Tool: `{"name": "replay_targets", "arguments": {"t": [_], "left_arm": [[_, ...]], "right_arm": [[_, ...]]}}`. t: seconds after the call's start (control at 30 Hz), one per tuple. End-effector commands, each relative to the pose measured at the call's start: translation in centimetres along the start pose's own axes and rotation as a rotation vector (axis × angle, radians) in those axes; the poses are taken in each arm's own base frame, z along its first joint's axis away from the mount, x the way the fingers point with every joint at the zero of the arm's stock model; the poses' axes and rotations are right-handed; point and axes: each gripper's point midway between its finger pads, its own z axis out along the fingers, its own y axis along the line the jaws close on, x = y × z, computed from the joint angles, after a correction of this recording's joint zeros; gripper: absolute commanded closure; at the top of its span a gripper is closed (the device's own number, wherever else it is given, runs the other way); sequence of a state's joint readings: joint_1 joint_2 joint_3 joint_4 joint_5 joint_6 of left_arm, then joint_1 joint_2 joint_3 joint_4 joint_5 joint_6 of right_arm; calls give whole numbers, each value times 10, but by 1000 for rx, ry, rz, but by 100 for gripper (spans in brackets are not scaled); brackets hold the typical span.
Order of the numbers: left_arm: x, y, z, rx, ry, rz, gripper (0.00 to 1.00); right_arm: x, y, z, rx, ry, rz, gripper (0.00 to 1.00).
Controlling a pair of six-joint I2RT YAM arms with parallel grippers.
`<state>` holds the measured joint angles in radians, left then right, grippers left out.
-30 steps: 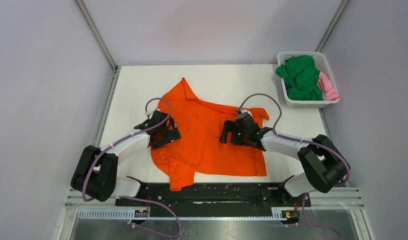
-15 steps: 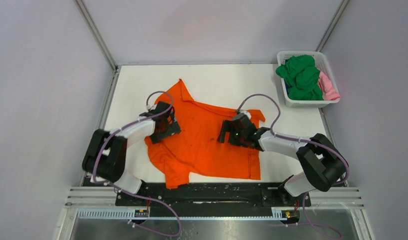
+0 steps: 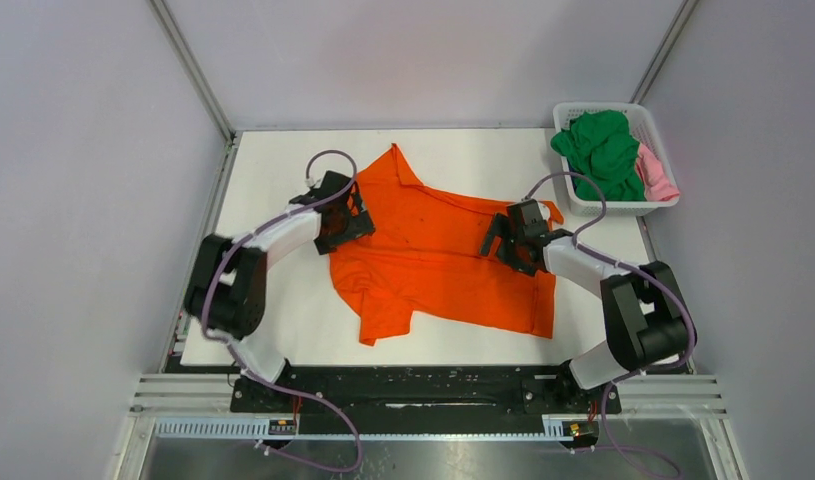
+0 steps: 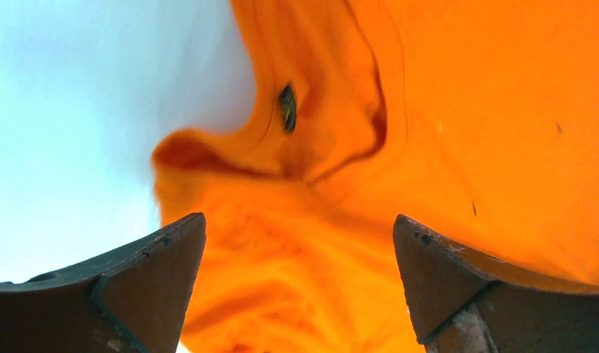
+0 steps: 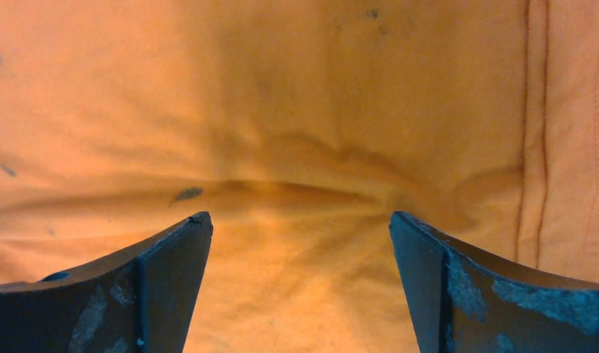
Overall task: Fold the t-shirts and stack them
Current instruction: Flatten out the tshirt
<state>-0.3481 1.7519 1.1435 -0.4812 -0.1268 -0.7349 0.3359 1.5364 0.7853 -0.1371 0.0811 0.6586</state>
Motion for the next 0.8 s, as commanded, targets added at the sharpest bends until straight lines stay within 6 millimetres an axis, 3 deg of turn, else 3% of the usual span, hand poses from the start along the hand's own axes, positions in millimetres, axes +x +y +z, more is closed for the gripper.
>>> {"name": "replay_targets", "arguments": {"t": [0.0,0.1,0.23,0.3,0.43,0.6,0.77], "left_arm": [[-1,3,-62,125,-90,-36,1],[33,30,-72,137,-77,-87,1],[85,62,-73,145,-8,-147,1],[104,66,-72,183,26,-166,5],[118,64,-62,230,49,-193,18],[127,62,-45,196,103,-175,35],[132,55,-30,178,125,-153,65]], "right_arm": [[1,18,-32,-85,-39,-107,1],[29,41,-47,-190,-30,-190,2],[91,77,-63,-346,66,-281,5],[119,92,-66,-393,121,-329,7],[156,108,-63,-408,203,-399,10],[170,85,-46,-293,242,-369,12],[172,63,-39,-216,226,-340,13]]}}
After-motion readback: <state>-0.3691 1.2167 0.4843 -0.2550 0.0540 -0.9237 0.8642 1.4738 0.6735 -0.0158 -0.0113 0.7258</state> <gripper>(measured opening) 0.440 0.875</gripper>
